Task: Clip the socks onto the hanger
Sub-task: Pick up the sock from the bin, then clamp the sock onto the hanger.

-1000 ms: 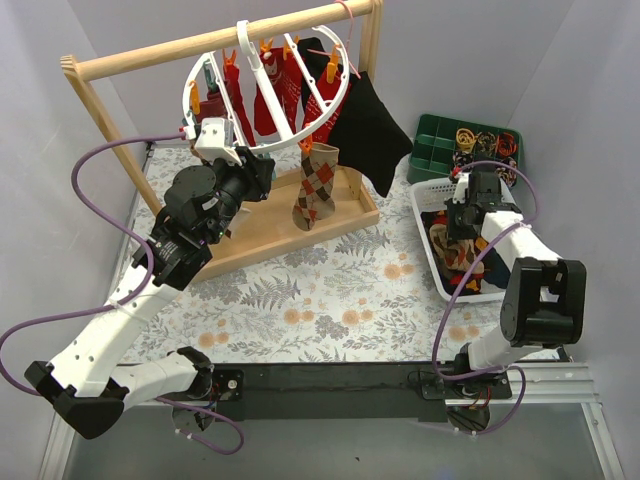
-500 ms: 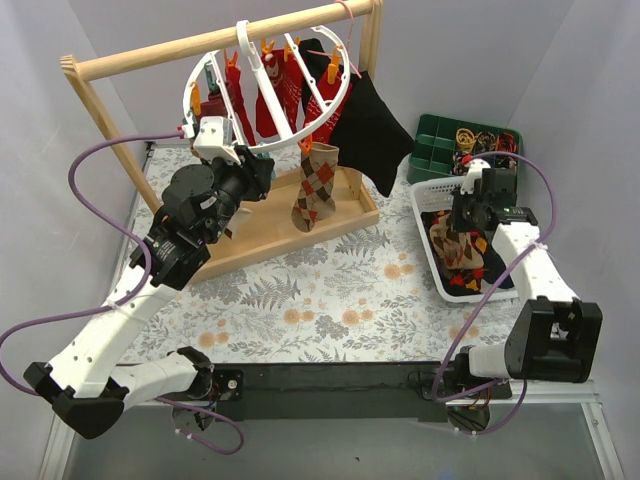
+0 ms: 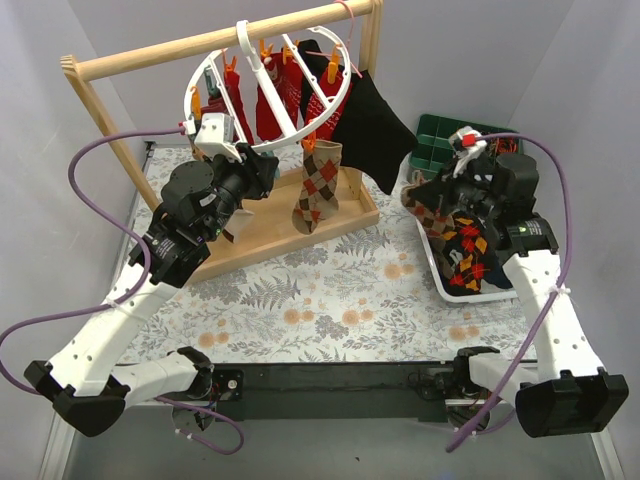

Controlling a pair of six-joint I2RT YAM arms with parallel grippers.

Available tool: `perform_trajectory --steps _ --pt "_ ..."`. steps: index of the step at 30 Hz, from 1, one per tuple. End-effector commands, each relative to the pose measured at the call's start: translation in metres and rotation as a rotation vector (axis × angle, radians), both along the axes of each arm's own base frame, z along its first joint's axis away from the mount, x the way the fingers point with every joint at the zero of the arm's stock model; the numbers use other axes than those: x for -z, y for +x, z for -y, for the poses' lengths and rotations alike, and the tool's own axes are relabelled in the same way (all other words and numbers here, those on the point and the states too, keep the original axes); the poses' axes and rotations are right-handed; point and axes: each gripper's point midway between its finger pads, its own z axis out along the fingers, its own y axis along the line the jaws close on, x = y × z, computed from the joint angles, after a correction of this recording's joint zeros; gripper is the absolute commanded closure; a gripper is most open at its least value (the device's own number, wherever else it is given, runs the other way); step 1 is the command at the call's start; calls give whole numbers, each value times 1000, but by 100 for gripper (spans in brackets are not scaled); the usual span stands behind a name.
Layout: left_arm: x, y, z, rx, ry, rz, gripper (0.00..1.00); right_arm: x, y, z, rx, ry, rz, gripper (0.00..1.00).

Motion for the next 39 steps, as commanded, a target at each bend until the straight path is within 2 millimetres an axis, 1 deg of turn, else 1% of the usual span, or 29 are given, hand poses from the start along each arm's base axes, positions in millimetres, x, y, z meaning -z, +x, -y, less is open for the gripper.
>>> perform_trajectory --steps 1,2,4,5,6,7,8,9,10,11,12,14,15,16,17,19,20,21,22,23,24,25,30,34,39 --pt "-12 -6 4 34 -29 2 100 -73 -43 -71 -311 100 175 99" --pt "-13 -7 5 40 -32 2 100 -77 -57 -90 -377 110 176 99" --pt "-14 -7 6 43 -36 2 100 -81 -64 -110 -417 140 160 99" --pt "-14 -7 6 45 -41 0 100 -86 -77 -130 -480 159 178 99" --pt "-14 -8 7 47 -44 -1 100 -91 -83 -140 -507 171 186 99" --pt "-16 -9 6 50 -48 3 100 -89 -83 -150 -512 174 174 99" --pt "-17 -9 7 53 -52 2 100 -91 -98 -167 -572 183 178 99" --pt "-18 -11 7 58 -57 4 100 -93 -103 -176 -594 186 179 99" --pt "-19 -11 7 61 -61 4 100 -92 -101 -187 -601 184 171 99" --pt "-21 -12 7 61 -66 6 100 -94 -111 -198 -634 190 173 99" --pt "-21 -12 7 64 -69 5 100 -94 -108 -208 -642 189 166 99" --pt "-21 -13 7 64 -69 7 100 -95 -109 -220 -648 195 155 99" --pt "-22 -13 7 64 -74 6 100 -90 -104 -228 -644 193 136 99" --pt "-22 -14 7 66 -74 6 100 -100 -102 -231 -638 207 143 99" --pt "-23 -14 7 67 -77 8 100 -100 -101 -235 -643 212 132 99" --pt "-22 -15 7 70 -80 5 100 -95 -92 -245 -631 214 94 99" --pt "-22 -15 7 72 -79 5 100 -100 -90 -247 -628 220 98 99" --pt "-23 -16 7 72 -83 7 100 -94 -85 -252 -623 217 79 99" --pt "-23 -16 7 74 -84 5 100 -93 -81 -254 -613 217 71 99" --pt "-22 -16 7 74 -85 4 100 -96 -78 -256 -604 223 66 99" --pt "-22 -17 7 75 -85 4 100 -91 -74 -259 -598 219 52 99" --pt "-23 -17 7 75 -85 4 100 -91 -73 -261 -598 223 48 99" --pt "-23 -18 6 75 -79 12 100 -91 -64 -268 -587 221 43 99" --pt "-17 -17 6 73 -69 3 100 -94 -59 -270 -576 219 55 99" --pt "-10 -14 6 64 -52 -5 100 -99 -60 -272 -589 225 58 99"
